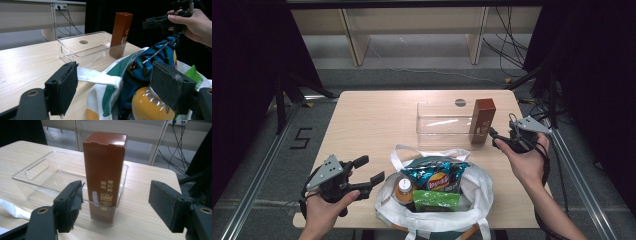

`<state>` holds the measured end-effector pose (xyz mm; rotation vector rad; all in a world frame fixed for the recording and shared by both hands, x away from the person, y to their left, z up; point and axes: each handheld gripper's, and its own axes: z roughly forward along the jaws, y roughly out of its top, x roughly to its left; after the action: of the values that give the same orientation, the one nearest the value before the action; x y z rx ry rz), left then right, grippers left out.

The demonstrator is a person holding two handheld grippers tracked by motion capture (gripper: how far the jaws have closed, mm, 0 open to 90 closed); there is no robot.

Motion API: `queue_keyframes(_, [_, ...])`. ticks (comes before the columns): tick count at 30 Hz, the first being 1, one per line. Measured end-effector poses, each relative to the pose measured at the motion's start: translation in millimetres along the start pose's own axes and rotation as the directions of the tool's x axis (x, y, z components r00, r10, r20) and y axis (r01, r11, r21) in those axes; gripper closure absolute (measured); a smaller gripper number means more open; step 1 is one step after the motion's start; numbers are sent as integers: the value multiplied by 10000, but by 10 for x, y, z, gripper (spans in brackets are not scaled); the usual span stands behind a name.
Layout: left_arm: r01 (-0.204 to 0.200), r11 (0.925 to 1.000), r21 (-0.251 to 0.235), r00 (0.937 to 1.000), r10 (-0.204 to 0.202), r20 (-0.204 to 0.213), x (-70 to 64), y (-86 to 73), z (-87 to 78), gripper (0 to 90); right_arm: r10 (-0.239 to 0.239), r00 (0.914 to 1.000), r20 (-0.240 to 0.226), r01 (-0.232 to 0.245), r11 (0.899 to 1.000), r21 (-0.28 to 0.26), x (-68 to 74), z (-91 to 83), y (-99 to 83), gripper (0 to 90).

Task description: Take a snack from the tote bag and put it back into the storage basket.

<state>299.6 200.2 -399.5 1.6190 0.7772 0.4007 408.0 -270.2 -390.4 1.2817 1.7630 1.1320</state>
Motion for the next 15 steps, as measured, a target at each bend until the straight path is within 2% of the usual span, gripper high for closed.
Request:
queue_keyframes(1, [-42, 9999, 93, 10000, 42, -47, -12, 12, -10, 216, 174, 9998, -91, -174, 9998, 83, 1, -29, -6, 291])
queue_keyframes(3, [-8, 10000, -56, 9999, 8, 110, -29, 22, -5, 220, -122, 9995, -276, 121, 9999, -34, -32, -65, -36, 316])
queue_keyframes(8, [-144, 9999, 96, 9996, 142, 234, -91, 35, -6, 244, 336, 9973, -651, -325, 9993, 181, -26, -127, -143, 353])
queue_keyframes(9, [-118, 9999, 89, 9995, 115, 295, -101, 32, -2, 247, 172, 9980, -610, -159, 9996, 217, -44, -128, -159, 354])
queue_keyframes(10, [-106, 9999, 122, 9993, 102, 350, -110, 30, 2, 250, 390, 9977, -551, -376, 9990, 260, -26, -140, -175, 360])
queue_keyframes(11, [-158, 9998, 133, 9991, 153, 401, -119, 28, 7, 255, 185, 9977, -651, -172, 9996, 201, -55, -143, -183, 367])
queue_keyframes(13, [-181, 9998, 56, 9980, 178, 608, -139, 22, 26, 264, 345, 9979, -549, -328, 9990, 319, -54, -182, -193, 378])
queue_keyframes(14, [-210, 9997, 156, 9980, 201, 600, -156, 24, 27, 269, 237, 9974, -675, -225, 9996, 185, -75, -187, -197, 378])
queue_keyframes(15, [-228, 9995, 200, 9978, 215, 627, -171, 24, 36, 270, 346, 9977, -579, -329, 9990, 297, -70, -212, -200, 378])
